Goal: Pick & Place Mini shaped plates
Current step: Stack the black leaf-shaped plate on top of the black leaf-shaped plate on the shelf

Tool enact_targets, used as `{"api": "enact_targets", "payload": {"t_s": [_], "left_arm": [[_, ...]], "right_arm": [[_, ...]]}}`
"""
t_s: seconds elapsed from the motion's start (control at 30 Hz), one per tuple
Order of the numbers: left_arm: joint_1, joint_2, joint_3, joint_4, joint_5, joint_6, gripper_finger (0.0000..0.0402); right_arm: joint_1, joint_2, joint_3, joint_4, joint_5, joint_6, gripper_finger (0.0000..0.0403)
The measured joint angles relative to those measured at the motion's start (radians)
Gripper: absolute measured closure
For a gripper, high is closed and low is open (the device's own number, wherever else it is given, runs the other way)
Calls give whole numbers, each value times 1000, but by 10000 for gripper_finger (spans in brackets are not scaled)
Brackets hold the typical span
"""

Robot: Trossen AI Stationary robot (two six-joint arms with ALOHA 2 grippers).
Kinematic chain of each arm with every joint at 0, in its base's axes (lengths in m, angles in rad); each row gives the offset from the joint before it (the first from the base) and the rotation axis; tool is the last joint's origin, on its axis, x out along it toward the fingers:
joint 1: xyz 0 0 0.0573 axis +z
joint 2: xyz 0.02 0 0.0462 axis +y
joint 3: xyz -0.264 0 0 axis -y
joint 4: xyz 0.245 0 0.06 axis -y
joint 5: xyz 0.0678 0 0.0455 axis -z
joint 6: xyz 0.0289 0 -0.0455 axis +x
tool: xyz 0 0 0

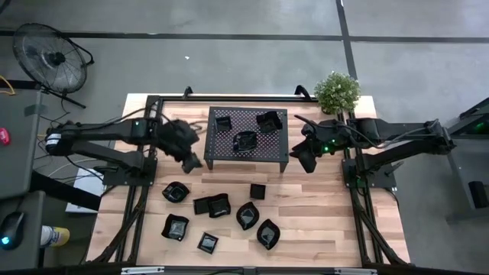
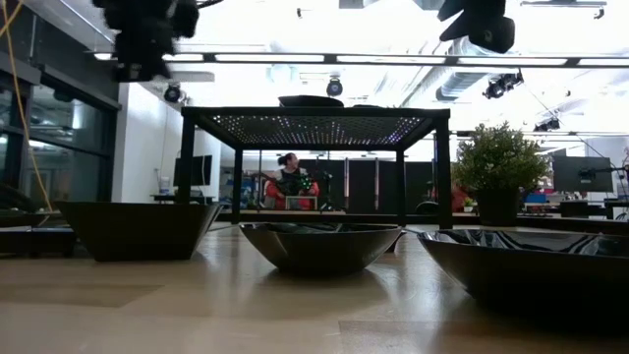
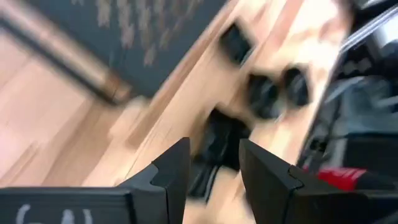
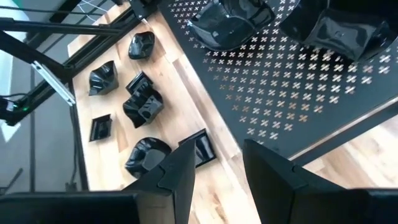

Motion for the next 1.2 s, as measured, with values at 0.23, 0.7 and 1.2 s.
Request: {"api": "enact_targets", "payload": {"t_s": [0.23,0.7,1.2], "left_arm": [[-118,-10,0,-276,-112,-46,266],[-170,-96,-62,-295,-217,-40,266],[-170,-132,-185,-114,-136,-135,266]], "right_arm": [[44,0,0,0,49,80,273],[185,1,-145,132,107,264,273],[360,37,-212,196,48,404,273]]}}
